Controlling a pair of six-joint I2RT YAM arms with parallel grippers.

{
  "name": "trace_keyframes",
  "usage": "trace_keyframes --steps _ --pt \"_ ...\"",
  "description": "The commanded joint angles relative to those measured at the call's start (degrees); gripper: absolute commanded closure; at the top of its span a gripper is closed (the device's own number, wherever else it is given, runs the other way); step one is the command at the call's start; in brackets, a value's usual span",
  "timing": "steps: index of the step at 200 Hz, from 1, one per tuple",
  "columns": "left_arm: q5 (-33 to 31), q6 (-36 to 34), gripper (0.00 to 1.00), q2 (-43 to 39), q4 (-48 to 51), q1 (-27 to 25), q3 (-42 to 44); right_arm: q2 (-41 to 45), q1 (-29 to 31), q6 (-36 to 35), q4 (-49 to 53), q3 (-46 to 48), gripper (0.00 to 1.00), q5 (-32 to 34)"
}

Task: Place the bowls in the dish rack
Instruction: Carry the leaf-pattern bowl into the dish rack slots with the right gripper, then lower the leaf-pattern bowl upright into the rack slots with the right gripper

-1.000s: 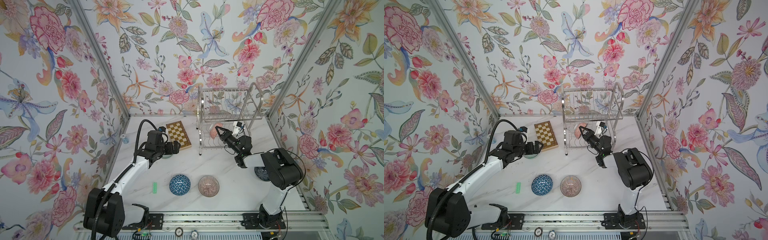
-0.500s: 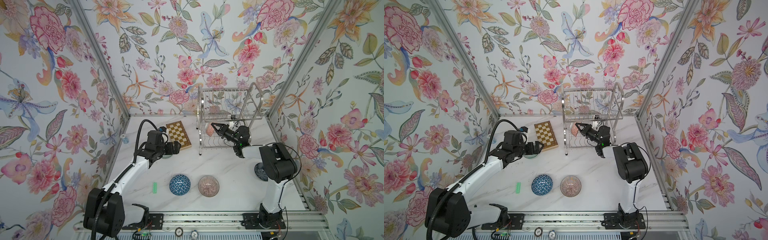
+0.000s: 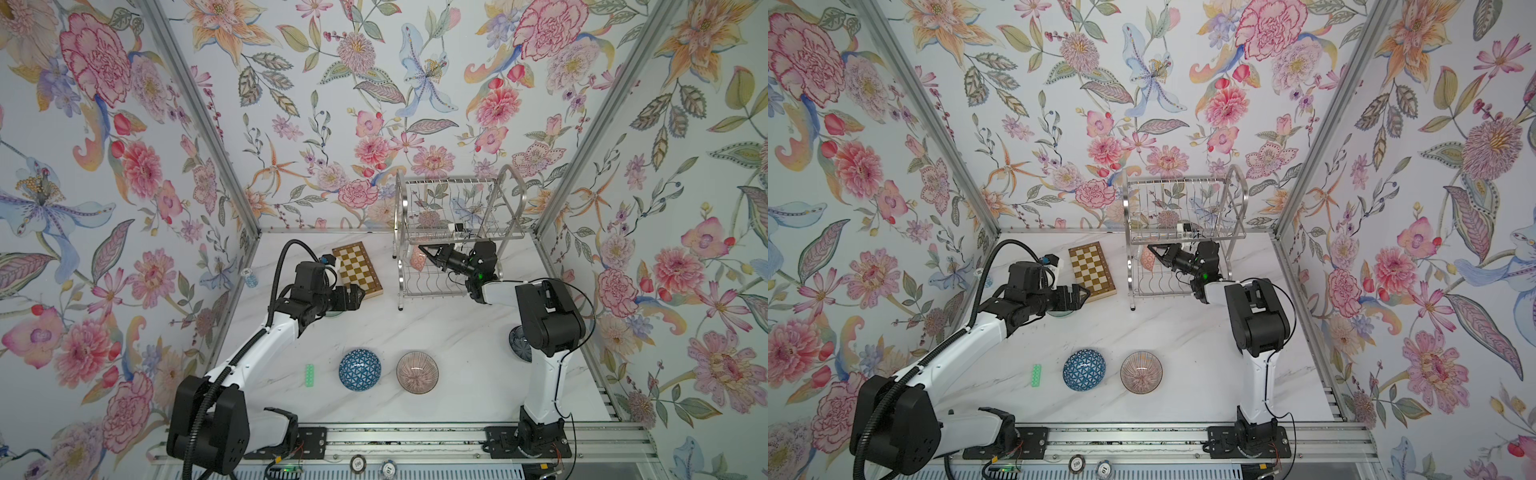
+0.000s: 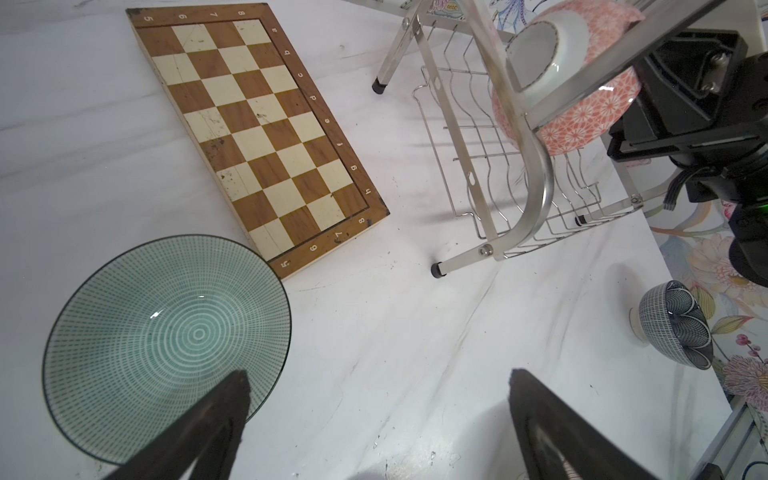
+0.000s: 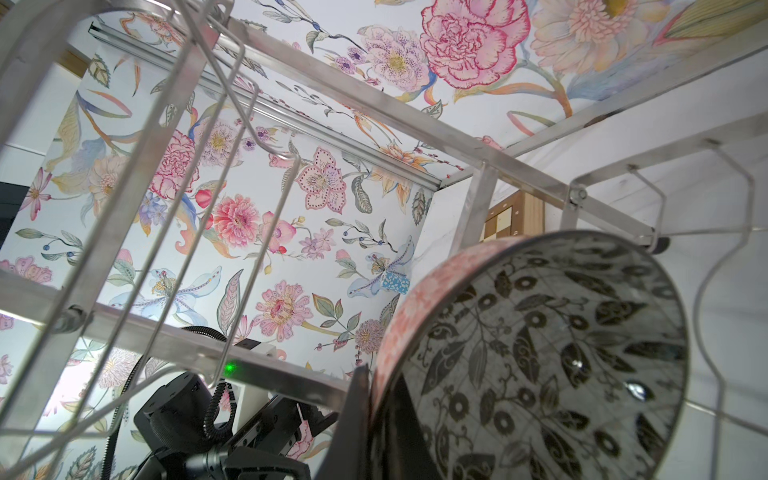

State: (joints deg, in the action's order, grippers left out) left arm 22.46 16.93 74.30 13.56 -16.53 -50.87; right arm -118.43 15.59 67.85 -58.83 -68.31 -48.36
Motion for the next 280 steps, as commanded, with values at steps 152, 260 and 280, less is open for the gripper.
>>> trace_keyframes --steps 152,260,280 --pt "0.3 -3.5 0.01 0.3 0.7 -4.4 -0.8 -12.1 -1.6 -0.4 -3.2 -15.3 1.00 -10.8" --pt "-2.0 -4.6 0.01 0.2 4.3 -5.6 -2.9 -17.2 -1.9 1.0 -1.3 -23.0 1.00 -12.1" --pt "-2.0 -4.9 0.01 0.3 5.0 -5.8 -3.5 -17.7 -1.9 1.0 -0.7 -23.9 1.00 -12.0"
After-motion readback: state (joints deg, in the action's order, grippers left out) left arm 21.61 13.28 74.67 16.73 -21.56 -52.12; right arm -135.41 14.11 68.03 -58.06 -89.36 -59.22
